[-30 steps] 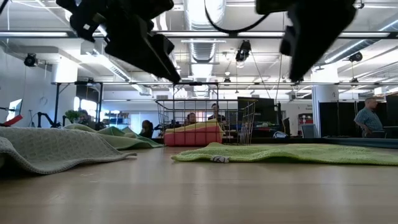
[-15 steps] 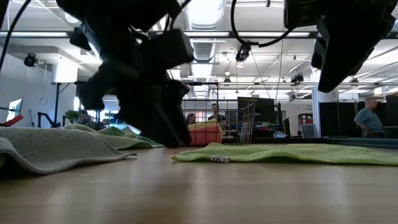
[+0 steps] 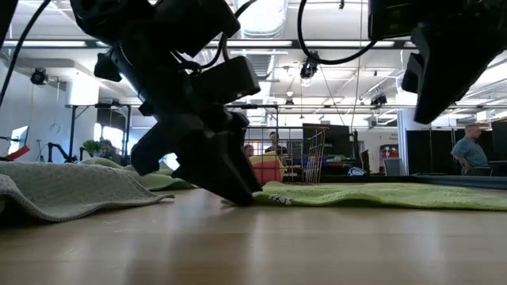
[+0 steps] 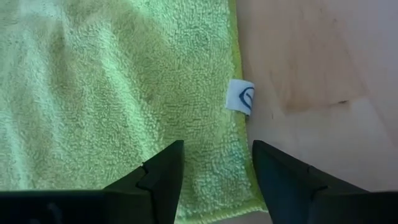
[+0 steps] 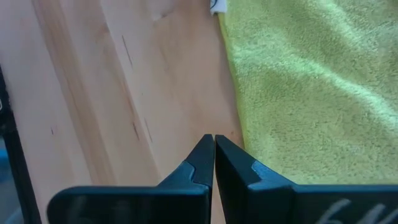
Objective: Fold microfiber towels
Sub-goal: Fold the green microfiber cloth
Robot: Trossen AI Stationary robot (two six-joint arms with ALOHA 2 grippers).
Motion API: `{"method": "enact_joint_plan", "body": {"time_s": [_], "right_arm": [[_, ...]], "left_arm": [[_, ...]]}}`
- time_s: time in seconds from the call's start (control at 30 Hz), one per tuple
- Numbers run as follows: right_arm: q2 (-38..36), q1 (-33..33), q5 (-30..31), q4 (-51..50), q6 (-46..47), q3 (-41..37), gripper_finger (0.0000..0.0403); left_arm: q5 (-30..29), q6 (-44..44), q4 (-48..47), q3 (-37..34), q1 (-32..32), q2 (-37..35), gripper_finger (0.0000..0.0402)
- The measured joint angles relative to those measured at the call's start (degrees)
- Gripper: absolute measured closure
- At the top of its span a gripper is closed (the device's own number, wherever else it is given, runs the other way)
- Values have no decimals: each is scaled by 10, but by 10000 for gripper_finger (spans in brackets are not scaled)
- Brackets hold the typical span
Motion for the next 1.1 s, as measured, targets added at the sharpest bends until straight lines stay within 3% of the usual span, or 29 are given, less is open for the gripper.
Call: {"method": "enact_joint_plan", "body": {"time_s": [0.13, 0.4, 0.77, 1.1], "right_arm": [[0, 14, -1, -4, 6, 0, 394], [0, 47, -1, -96, 86, -6, 394], [27, 71, -1, -98, 98, -31, 383], [43, 70, 4, -47, -11, -35, 289]], "left_arm": [[2, -16, -1, 0, 0, 6, 263], [15, -41, -7, -1, -4, 0, 393], [27, -42, -45, -4, -9, -49, 400], [27, -43, -64, -5, -9, -56, 401]]}}
